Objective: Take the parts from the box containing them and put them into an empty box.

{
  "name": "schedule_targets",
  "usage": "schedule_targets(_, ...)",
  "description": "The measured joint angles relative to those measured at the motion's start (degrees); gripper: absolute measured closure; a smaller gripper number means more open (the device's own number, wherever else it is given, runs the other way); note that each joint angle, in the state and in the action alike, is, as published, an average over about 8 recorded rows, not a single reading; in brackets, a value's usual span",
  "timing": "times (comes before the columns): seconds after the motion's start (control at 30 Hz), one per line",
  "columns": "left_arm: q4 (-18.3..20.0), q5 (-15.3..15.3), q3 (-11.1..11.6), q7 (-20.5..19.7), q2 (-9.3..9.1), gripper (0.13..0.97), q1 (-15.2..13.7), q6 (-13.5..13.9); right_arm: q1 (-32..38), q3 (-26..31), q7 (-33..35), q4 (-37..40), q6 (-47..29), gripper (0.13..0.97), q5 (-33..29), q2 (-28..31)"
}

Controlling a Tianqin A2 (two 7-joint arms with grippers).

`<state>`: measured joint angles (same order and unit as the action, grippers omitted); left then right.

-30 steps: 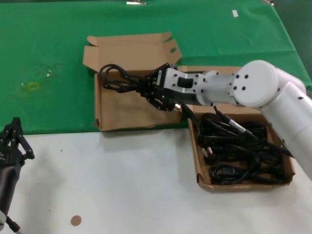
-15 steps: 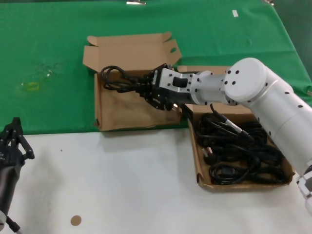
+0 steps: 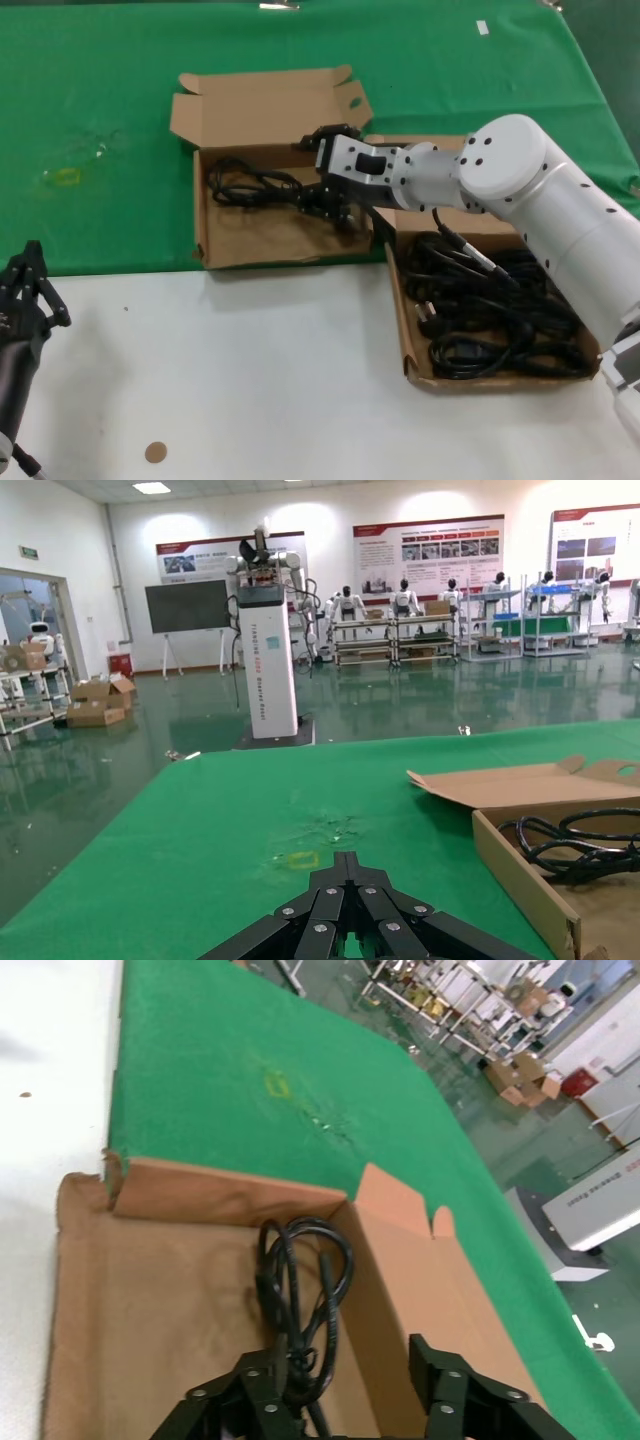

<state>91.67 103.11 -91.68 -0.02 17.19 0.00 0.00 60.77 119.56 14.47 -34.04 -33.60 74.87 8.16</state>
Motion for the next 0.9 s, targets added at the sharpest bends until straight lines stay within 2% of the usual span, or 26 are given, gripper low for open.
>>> schedule_targets(0.13,0.0,0.0,0.0,0.0,0.0,0.953,0.0,0.0,-0.16,-0.28,-0.22,-0.7,0.49,0.623,0.35,0.13)
schedule_targets(0.27,0.0,0.0,0.0,0.0,0.0,0.953,0.0,0.0,-0.53,-0.49,-0.66,-1.69,0.78,0.623,0.57,0.41)
schedule_targets(0.53,0.0,0.0,0.0,0.0,0.0,0.943,0.0,0.0,-3.26,-1.73,-1.44,-4.47,2.26,0.414,1.83,0.9)
schedule_targets(0.67,0.0,0.0,0.0,0.0,0.0,0.936,0.0,0.0,-5.89,-2.92,-2.03,-6.91,3.68,0.352,3.03,1.27)
schedule_targets(0.83,0.0,0.0,0.0,0.0,0.0,0.883,0.0,0.0,-9.72,-4.66,-2.89,-10.44,5.75,0.248,4.78,1.81)
schedule_targets(0.9,0.0,0.0,0.0,0.0,0.0,0.861,0.0,0.0,-11.29,-5.38,-3.25,-11.9,6.61,0.248,5.5,2.04)
